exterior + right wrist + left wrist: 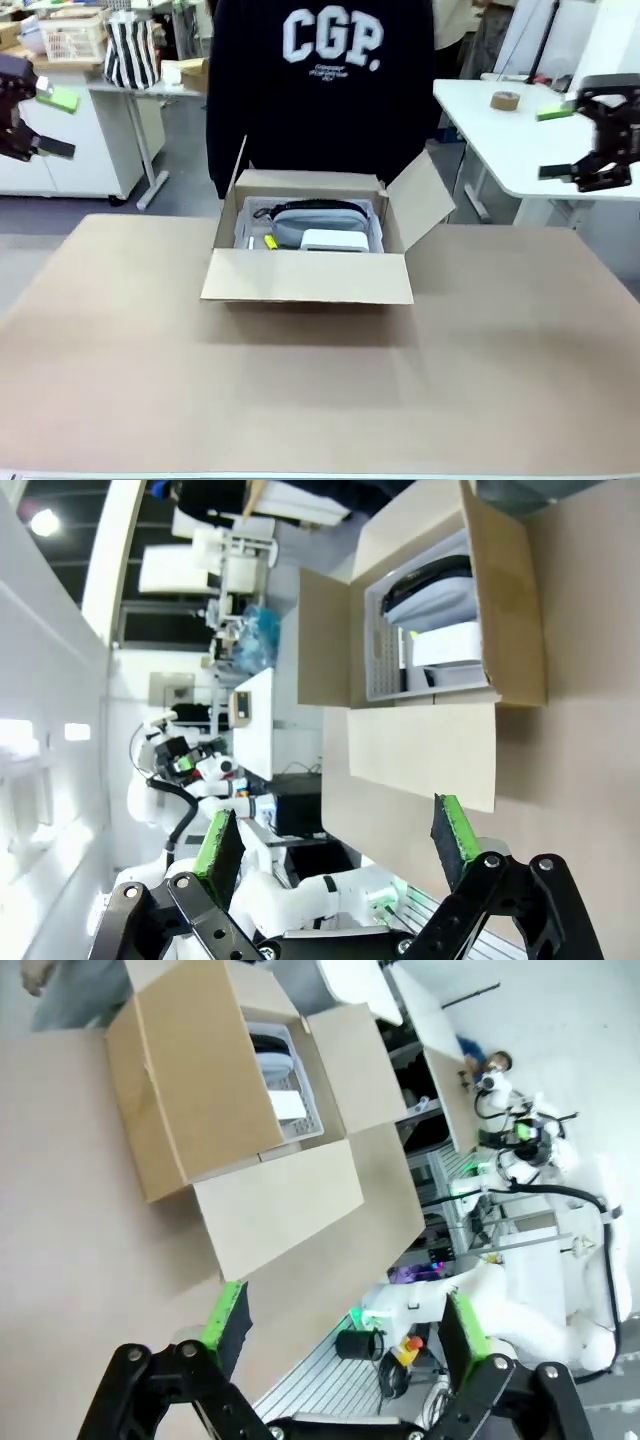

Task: Pack the gift set into the box.
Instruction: Lift both hands away from the flaps of the Package Box, then press and hold the closed box until the human finishes sealing it.

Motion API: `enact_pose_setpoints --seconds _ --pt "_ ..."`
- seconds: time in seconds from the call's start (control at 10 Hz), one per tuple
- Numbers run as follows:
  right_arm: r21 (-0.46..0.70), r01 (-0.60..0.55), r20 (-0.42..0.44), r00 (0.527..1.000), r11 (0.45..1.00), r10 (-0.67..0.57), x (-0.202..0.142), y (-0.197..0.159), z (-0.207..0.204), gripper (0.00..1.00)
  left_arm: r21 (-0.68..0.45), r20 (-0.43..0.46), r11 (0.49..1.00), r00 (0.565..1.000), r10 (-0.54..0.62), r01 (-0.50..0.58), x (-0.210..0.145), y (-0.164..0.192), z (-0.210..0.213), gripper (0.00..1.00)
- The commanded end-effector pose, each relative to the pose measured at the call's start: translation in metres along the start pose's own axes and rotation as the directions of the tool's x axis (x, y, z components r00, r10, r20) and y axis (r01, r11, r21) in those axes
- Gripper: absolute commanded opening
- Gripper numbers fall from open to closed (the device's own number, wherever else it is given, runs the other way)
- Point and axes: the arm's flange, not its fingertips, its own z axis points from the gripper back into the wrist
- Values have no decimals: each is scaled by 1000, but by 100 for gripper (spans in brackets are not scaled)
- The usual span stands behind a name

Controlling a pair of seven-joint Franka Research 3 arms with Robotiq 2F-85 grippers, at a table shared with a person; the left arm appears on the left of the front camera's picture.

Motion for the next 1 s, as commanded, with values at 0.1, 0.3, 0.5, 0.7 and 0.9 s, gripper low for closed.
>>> enact_pose_setpoints --seconds 0.1,0.3,0.5,0.7,0.9 --pt "-18 -54 -30 998 998 54 3 19 -4 100 27 -13 999 999 -37 37 8 -22 -11 100" --pt "-18 -54 -30 998 998 54 3 19 -4 100 27 -13 999 999 -37 37 8 -22 -11 100" --pt "-18 -54 -30 998 998 54 3 19 -4 100 27 -13 999 999 -37 37 8 -22 -11 100" --pt "-18 -54 -30 998 998 54 3 19 -4 100 27 -13 999 999 -37 37 8 -22 -11 100" --pt "-18 -54 -30 998 998 54 3 19 -4 100 27 -13 999 999 -37 37 8 -22 -11 100"
